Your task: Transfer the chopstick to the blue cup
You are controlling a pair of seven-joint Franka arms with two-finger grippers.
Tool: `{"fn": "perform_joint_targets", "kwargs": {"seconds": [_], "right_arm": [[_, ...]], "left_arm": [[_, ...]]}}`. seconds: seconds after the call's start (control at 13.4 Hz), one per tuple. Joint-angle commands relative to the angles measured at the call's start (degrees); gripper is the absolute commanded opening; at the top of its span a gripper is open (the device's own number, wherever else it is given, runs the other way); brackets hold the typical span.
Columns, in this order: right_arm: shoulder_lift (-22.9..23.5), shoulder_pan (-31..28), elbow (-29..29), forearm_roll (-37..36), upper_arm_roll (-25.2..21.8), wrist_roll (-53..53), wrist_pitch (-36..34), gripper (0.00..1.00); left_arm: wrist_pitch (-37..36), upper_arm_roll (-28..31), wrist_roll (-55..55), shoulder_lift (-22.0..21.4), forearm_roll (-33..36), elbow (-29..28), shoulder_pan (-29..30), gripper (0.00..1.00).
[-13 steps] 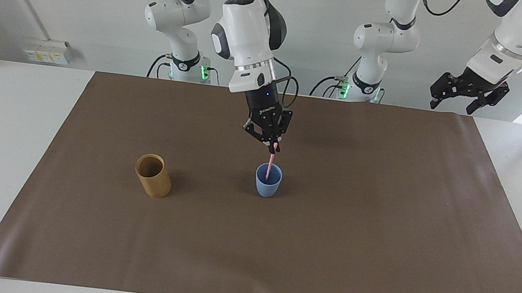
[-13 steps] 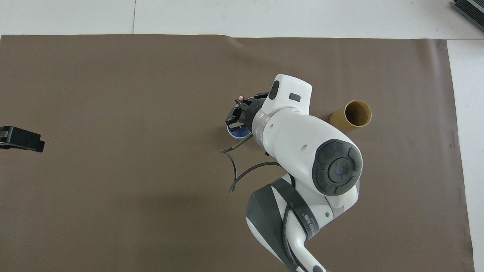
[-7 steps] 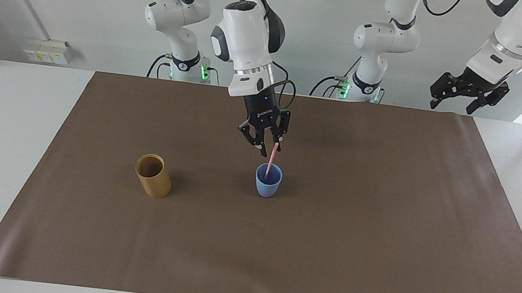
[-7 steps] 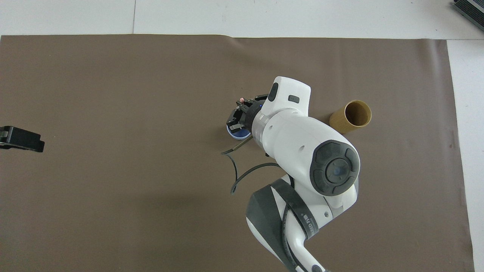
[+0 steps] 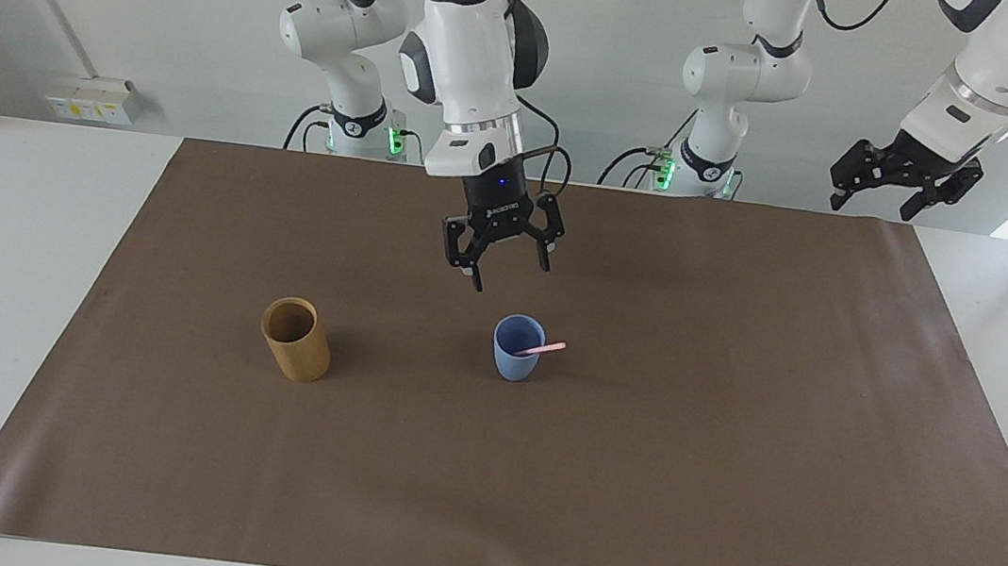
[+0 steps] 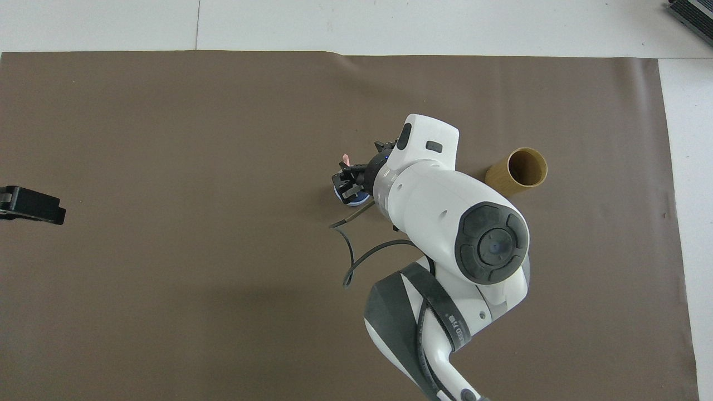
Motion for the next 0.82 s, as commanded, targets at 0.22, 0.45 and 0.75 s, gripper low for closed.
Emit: {"fn": "perform_joint_targets", "kwargs": {"seconds": [0.22,0.45,0.75], "right_arm": [[-5.9,-7.2,1.2,0.5,0.0,20.7,-16.6,1.0],[-6.2,-13.2,3.6,-0.2,0.0,22.8,-24.1,1.0],[-6.1,-20.3,9.1,-0.8,0.0,18.7,-34.7,1.0]], "left_arm": [[-1.0,-0.3,0.6,-0.6,-0.7,0.3,0.8,1.0],[-1.0,-0.3,0.6,-0.6,-0.7,0.4,0.8,1.0],[-1.0,-0.3,0.6,-0.6,-0.7,0.4,0.8,1.0]]}}
